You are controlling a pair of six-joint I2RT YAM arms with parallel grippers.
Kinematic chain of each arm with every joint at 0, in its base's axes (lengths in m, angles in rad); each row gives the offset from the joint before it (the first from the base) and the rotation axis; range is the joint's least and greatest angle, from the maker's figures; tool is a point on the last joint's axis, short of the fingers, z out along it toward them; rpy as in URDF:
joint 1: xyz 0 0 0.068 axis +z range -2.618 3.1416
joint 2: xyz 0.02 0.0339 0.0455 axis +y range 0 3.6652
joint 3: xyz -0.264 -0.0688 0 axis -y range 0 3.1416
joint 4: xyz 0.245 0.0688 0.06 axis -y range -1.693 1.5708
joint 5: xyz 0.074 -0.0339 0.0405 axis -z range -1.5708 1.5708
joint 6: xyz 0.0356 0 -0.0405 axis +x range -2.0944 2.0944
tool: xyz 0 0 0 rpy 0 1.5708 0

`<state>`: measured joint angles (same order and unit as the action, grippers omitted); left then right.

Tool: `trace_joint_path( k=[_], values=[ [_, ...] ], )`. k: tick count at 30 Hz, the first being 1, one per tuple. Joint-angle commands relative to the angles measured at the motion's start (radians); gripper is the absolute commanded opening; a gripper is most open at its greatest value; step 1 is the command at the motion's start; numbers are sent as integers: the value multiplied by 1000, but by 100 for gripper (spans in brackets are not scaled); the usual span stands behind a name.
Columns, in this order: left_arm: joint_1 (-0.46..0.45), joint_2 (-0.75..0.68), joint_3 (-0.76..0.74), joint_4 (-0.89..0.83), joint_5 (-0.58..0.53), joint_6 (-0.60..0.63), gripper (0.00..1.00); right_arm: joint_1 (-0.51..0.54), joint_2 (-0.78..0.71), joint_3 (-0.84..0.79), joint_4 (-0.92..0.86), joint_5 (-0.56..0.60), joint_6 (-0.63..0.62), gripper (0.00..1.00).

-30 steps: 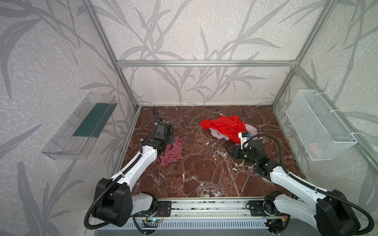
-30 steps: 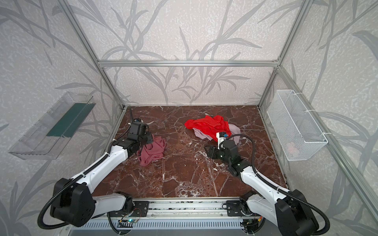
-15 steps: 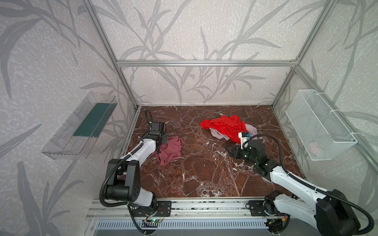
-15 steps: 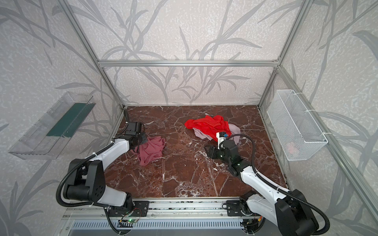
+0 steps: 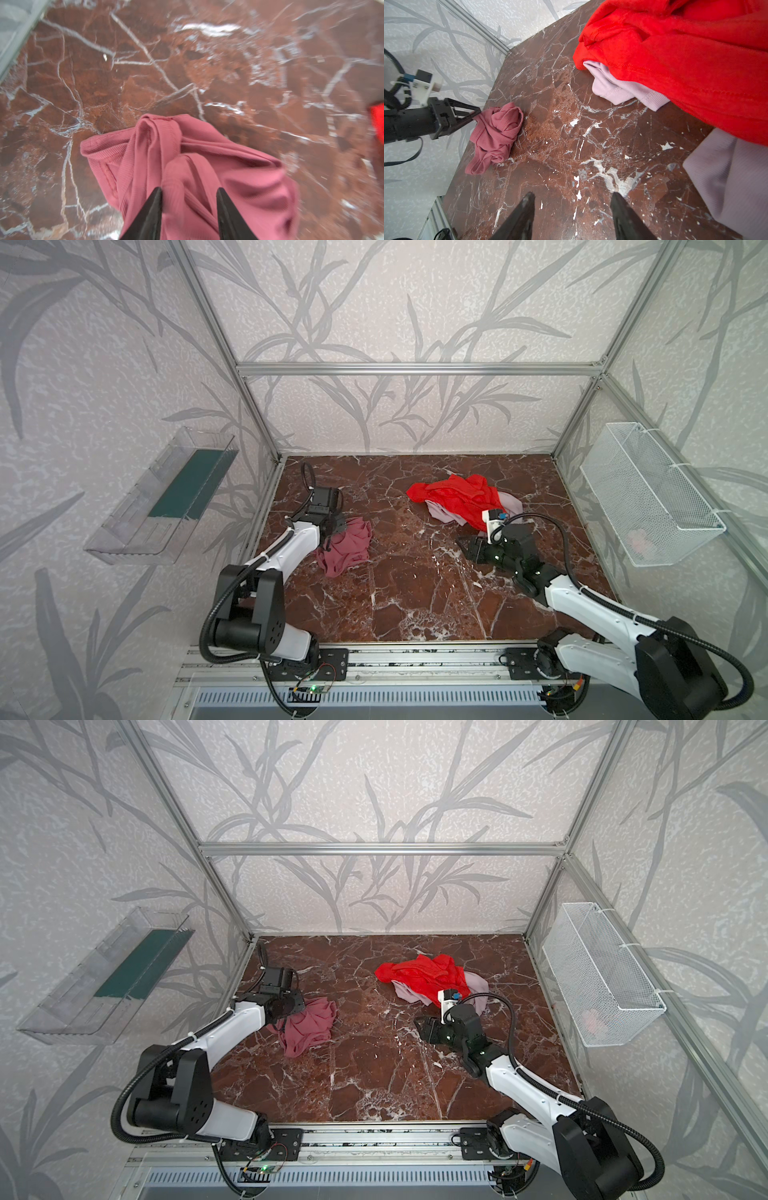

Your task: Pick out a specific cloth from the pile

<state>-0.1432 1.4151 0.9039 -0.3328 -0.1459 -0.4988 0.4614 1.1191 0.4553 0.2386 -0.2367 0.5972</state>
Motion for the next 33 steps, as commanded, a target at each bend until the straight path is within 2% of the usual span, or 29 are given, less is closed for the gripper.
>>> trace_joint_path(
  k=[1,6,11,16,20,26,29,33],
  values=[
    [-29,-137,-37,-50,-45,-26,43,-5,8,7,41,-19,8,59],
    [-143,-272,-73,-118,-101,-34,40,-6,2,-7,57,-13,16,58],
    [-203,-278,-141,-119,-18,-80,33,-5,0,-9,63,-16,22,59],
    [-204,-229,-239,-1,34,-108,33,-5,-12,-5,52,-22,24,59],
    [-202,-189,-276,85,17,-115,33,-5,-25,-3,33,-15,21,59],
    [-177,-87,-254,146,20,-81,33,-4,-37,23,-31,-8,3,58],
    [-138,-6,-211,134,5,-101,33,-4,-72,17,-51,6,5,58],
    [-81,82,-149,140,44,-81,33,-4,-114,19,-99,36,-15,58]
  ],
)
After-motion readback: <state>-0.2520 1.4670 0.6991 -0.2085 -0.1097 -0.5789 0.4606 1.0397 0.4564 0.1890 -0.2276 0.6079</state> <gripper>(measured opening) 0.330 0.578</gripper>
